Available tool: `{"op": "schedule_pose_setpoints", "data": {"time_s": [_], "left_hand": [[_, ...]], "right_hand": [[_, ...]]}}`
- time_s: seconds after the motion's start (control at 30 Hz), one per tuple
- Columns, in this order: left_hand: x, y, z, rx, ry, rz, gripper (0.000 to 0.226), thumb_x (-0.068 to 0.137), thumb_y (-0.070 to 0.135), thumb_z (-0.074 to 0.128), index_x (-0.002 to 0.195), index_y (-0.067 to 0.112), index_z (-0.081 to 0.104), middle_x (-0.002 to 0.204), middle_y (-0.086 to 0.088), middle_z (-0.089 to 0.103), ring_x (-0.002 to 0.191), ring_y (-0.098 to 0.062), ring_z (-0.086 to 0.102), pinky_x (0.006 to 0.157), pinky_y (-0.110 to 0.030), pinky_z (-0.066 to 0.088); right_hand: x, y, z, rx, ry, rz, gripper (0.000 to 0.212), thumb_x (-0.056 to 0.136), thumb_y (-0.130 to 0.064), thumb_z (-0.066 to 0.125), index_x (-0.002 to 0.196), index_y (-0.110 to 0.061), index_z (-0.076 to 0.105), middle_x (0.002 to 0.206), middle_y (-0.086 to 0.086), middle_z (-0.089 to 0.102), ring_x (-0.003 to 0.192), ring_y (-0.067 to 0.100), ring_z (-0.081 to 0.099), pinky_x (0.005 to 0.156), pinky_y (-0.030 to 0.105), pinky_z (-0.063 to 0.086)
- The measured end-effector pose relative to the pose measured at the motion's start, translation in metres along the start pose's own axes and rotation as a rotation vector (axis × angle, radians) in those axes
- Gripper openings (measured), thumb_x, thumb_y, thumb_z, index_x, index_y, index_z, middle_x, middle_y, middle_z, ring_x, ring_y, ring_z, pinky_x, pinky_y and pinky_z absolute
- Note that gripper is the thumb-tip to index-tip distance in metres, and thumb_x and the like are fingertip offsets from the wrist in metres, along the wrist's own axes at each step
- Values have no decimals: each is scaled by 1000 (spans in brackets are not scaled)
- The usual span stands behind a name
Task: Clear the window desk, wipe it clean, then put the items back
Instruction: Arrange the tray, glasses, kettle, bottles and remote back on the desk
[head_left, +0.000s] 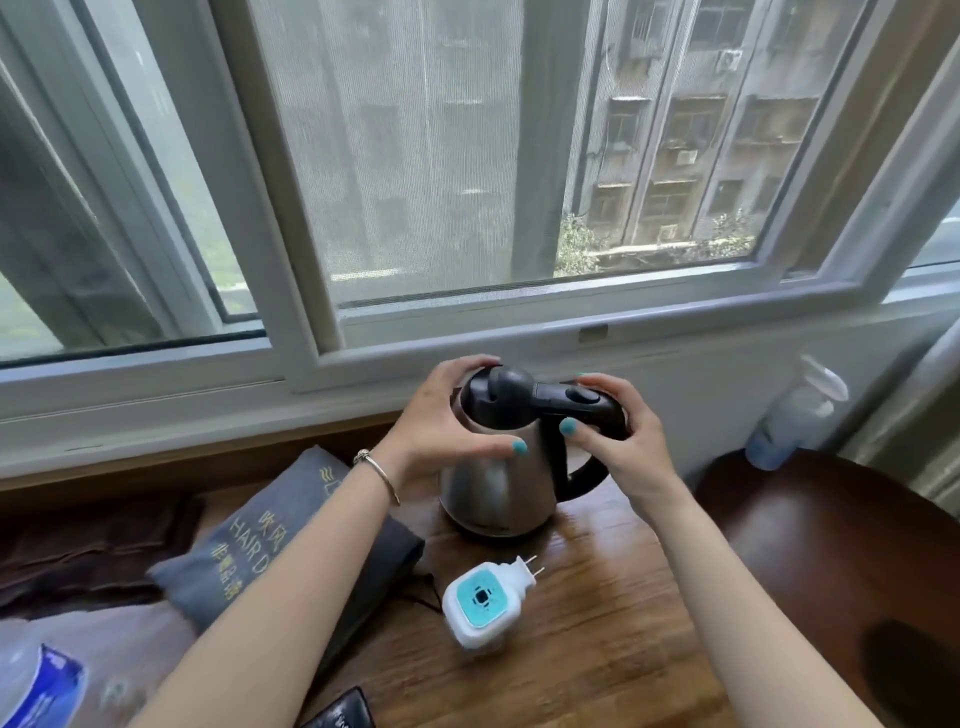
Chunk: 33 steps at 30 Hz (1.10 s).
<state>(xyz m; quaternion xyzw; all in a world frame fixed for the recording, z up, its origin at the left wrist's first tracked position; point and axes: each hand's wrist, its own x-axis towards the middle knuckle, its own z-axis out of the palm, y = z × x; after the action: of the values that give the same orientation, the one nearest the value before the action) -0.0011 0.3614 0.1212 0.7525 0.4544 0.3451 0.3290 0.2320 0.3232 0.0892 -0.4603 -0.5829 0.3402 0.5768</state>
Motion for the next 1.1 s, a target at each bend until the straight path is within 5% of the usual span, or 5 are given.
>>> {"op": "schedule_pose_setpoints", "data": {"time_s": [0.23, 0.43, 0.67, 0.83, 1.1], "left_hand": [[9, -6, 1, -22, 32, 46, 80, 49, 50, 89, 120, 43, 53, 117, 20, 63, 112, 0, 59, 99, -36, 50], [8, -7, 7, -70, 98, 55, 76, 49, 39, 92, 118, 34, 58, 113, 19, 64, 104, 5, 60, 88, -11, 46], [5, 9, -2, -87, 148, 61, 73, 50, 35, 93, 114, 35, 58, 104, 25, 62, 92, 14, 56, 76, -2, 41], [9, 45, -24, -111, 186, 91, 77, 44, 47, 89, 115, 35, 59, 105, 18, 67, 95, 3, 62, 83, -19, 52], [-5, 101, -87, -86, 229, 164, 75, 43, 46, 87, 112, 34, 60, 105, 10, 66, 91, -1, 65, 77, -20, 55]], "right_hand": [[2, 6, 10, 117, 74, -51, 40, 69, -14, 86, 97, -39, 73, 100, -12, 73, 99, 8, 67, 84, 18, 51], [2, 5, 13, 175, 127, -36, 40, 61, -13, 83, 99, -21, 71, 93, -13, 75, 94, 5, 68, 83, 18, 51], [7, -21, 10, 165, 143, -96, 41, 61, -19, 88, 99, -26, 74, 96, -8, 76, 97, 13, 69, 88, 26, 53], [12, -63, 10, 195, 155, -171, 40, 65, -19, 86, 103, -21, 72, 97, -8, 75, 98, 12, 69, 85, 22, 53], [18, -136, 36, 267, 176, -293, 37, 67, -18, 84, 101, -18, 70, 93, -10, 76, 96, 9, 70, 84, 20, 52]]}}
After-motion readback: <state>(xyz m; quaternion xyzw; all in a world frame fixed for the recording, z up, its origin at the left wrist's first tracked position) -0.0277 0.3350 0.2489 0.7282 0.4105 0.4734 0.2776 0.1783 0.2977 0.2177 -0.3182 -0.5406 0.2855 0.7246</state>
